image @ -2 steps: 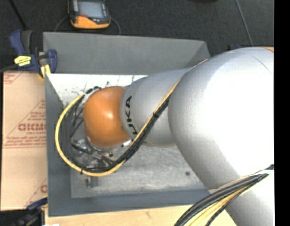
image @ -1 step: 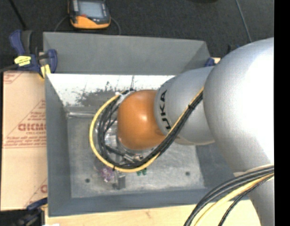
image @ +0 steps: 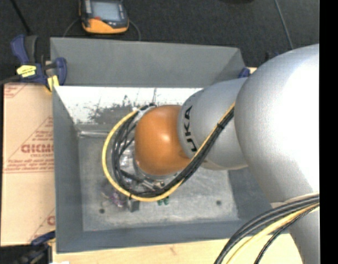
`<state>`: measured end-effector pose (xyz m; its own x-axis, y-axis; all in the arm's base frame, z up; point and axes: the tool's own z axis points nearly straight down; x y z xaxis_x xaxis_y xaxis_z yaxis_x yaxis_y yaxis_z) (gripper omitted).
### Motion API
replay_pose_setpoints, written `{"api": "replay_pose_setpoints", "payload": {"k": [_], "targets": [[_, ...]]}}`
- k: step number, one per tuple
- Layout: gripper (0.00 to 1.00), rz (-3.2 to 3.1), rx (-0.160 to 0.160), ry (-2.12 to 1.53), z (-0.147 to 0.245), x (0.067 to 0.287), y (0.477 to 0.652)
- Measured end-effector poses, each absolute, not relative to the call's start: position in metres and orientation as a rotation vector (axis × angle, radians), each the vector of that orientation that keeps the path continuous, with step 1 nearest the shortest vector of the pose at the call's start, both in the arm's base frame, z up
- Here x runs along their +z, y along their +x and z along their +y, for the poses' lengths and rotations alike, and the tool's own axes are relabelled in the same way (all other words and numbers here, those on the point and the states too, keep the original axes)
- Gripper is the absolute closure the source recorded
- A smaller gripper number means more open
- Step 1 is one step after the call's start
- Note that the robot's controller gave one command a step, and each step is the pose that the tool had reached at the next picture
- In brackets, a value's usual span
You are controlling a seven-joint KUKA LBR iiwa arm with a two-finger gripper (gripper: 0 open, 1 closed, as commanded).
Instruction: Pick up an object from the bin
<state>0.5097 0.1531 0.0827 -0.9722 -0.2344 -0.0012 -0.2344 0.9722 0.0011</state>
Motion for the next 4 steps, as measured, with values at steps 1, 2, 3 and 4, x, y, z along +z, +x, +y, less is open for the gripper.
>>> {"api": "replay_pose_setpoints", "payload": {"k": [1,2,3,4], "targets": [[1.0,3.117,0.004,-0.356,0.169,0.125,0.483],[1.0,3.111,0.001,-0.376,0.171,0.17,0.488],[1.0,3.031,-0.001,-0.831,0.169,0.124,0.472],[1.0,3.013,0.001,-0.848,0.181,0.196,0.488]]}}
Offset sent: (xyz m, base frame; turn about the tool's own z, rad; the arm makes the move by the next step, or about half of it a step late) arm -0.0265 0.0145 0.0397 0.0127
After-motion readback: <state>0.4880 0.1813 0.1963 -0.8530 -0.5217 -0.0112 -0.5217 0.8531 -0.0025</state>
